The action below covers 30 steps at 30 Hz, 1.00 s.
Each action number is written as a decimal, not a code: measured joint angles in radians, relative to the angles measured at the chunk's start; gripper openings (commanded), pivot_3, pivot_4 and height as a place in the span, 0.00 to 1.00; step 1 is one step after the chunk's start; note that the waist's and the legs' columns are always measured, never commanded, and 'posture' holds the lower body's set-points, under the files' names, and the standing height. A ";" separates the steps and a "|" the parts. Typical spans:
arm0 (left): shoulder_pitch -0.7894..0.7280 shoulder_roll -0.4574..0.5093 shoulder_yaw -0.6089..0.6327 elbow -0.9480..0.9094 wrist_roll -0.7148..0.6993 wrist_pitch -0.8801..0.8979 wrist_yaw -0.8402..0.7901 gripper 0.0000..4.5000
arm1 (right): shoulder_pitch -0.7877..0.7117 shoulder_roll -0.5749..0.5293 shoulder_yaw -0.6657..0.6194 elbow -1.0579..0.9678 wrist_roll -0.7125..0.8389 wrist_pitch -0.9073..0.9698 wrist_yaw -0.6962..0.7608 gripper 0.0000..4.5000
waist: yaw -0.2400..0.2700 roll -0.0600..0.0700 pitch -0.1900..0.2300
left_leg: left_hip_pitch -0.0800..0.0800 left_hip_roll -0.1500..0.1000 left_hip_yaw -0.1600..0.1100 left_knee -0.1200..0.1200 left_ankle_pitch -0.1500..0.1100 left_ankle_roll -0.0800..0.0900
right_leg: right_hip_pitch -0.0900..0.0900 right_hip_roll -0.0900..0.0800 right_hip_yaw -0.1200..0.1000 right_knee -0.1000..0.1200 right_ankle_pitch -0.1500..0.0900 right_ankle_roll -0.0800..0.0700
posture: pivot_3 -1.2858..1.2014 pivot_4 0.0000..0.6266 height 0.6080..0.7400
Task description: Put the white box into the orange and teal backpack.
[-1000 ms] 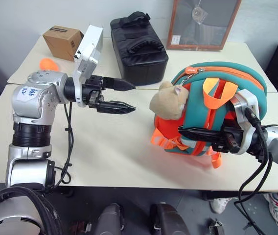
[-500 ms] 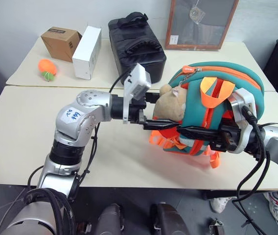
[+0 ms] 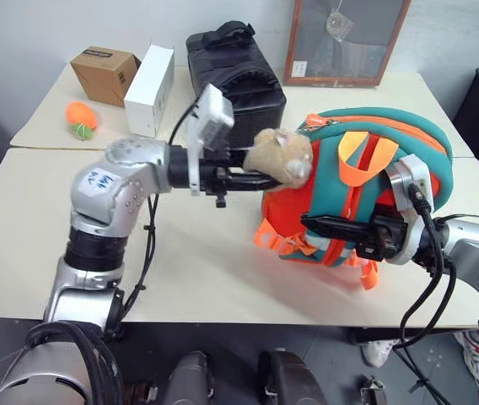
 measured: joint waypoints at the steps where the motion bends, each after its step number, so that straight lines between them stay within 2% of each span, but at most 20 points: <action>1: -0.006 0.012 0.012 0.004 -0.009 0.005 -0.012 0.35 | 0.008 0.000 0.000 0.000 -0.004 -0.002 0.004 0.00 | -0.001 0.000 0.000 | 0.000 0.000 0.000 0.000 0.000 0.000 | 0.000 0.000 0.000 0.000 0.000 0.000 | 0.52 0.24 1.00; 6: -0.087 0.076 0.037 0.190 -0.026 -0.023 -0.080 0.35 | 0.034 -0.003 -0.004 0.002 -0.035 -0.014 0.004 0.00 | -0.007 0.000 0.000 | 0.001 0.000 0.001 0.000 0.000 0.000 | 0.000 0.000 0.000 0.000 0.000 0.000 | 0.52 0.24 1.00; 11: -0.092 0.073 -0.003 0.364 0.081 -0.143 -0.081 0.35 | 0.032 -0.002 -0.071 0.013 0.030 -0.022 0.007 0.00 | -0.009 0.000 0.000 | 0.001 0.000 0.001 0.000 0.000 0.000 | 0.000 0.000 0.000 0.000 0.000 0.000 | 0.52 0.24 1.00; 18: 0.063 0.071 -0.092 0.382 0.173 -0.253 -0.120 0.35 | 0.033 -0.001 -0.099 0.013 0.083 -0.028 -0.001 0.00 | -0.016 0.000 0.000 | 0.000 0.000 0.001 -0.001 0.000 0.000 | 0.000 0.000 0.000 0.000 0.000 0.000 | 0.52 0.24 1.00; 24: 0.089 0.098 -0.117 0.425 0.261 -0.354 -0.138 0.35 | 0.044 -0.001 -0.105 0.014 0.084 -0.043 0.012 0.00 | -0.015 0.000 0.000 | 0.001 0.000 0.001 -0.001 0.000 0.001 | 0.000 0.000 0.000 -0.001 0.000 0.000 | 0.52 0.24 1.00; 30: 0.097 0.094 -0.249 0.543 0.391 -0.490 -0.240 0.35 | 0.055 -0.008 -0.108 -0.091 0.094 -0.051 0.029 0.00 | -0.017 0.000 0.000 | 0.000 0.000 0.001 -0.001 -0.001 0.001 | 0.000 0.000 0.000 -0.002 0.000 0.000 | 0.52 0.24 1.00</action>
